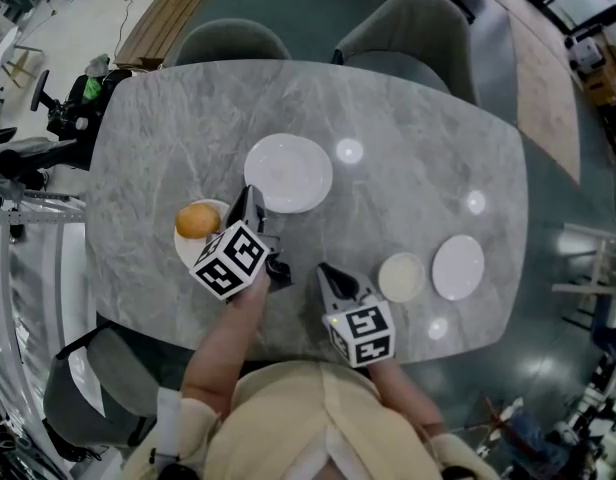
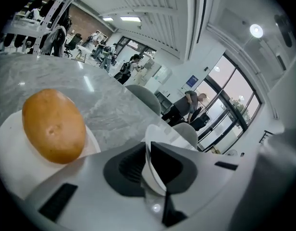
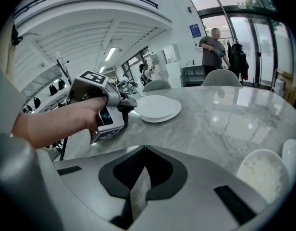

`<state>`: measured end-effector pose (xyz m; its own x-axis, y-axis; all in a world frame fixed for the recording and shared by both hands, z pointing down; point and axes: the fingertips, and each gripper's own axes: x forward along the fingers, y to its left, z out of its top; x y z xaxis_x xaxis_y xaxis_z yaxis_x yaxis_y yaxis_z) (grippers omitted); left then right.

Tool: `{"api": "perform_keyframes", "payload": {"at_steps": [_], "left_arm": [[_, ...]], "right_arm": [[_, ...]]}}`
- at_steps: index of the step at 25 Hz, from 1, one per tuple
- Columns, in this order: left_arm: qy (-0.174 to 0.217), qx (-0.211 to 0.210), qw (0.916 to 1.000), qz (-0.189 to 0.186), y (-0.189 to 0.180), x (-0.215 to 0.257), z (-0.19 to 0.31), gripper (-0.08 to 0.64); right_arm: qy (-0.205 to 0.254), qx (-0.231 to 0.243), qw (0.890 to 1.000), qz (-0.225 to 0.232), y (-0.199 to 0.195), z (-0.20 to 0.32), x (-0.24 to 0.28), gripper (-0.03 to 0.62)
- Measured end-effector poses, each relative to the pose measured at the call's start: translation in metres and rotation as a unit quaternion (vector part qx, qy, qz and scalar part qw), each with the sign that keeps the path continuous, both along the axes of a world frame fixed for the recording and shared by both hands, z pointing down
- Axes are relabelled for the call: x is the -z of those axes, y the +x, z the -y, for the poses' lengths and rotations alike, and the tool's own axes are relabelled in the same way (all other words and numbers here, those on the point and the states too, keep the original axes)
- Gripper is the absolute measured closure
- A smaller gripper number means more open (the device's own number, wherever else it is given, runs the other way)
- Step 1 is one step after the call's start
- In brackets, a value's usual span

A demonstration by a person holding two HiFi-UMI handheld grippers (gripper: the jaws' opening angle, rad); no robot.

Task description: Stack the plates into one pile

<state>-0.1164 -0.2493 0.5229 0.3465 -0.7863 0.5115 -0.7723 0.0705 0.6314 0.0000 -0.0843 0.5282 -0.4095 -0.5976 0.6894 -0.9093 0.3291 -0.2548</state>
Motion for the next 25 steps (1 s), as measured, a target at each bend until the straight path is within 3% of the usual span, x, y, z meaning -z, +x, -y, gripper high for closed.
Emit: {"api": "perform_keyframes", "payload": {"at_steps": [10, 15, 19, 25], "left_arm": [[-0.033, -0.017, 0.9988, 0.032, 0.003, -0.019, -0.005, 0.522], [-0.039, -0.034, 0.9981, 0.033, 0.010, -0.020, -0.006, 0.450], [-0.029, -0.054, 0.9961, 0.064, 0.011, -0.015, -0.004, 0.404], [-0.020, -0.064, 0.9955, 0.067, 0.013, -0.007, -0.007, 0.396]], "right_arm": [[-0.001, -0.010, 1.000, -0.002, 0.006, -0.001, 0.000, 0.588], [-0.002, -0.015, 1.000, -0.001, 0.006, -0.006, 0.000, 0.588], [0.005, -0.020, 1.000, -0.001, 0.006, -0.006, 0.003, 0.588], [0.012, -0.035, 0.999, 0.001, 0.008, -0.011, 0.006, 0.588]]}}
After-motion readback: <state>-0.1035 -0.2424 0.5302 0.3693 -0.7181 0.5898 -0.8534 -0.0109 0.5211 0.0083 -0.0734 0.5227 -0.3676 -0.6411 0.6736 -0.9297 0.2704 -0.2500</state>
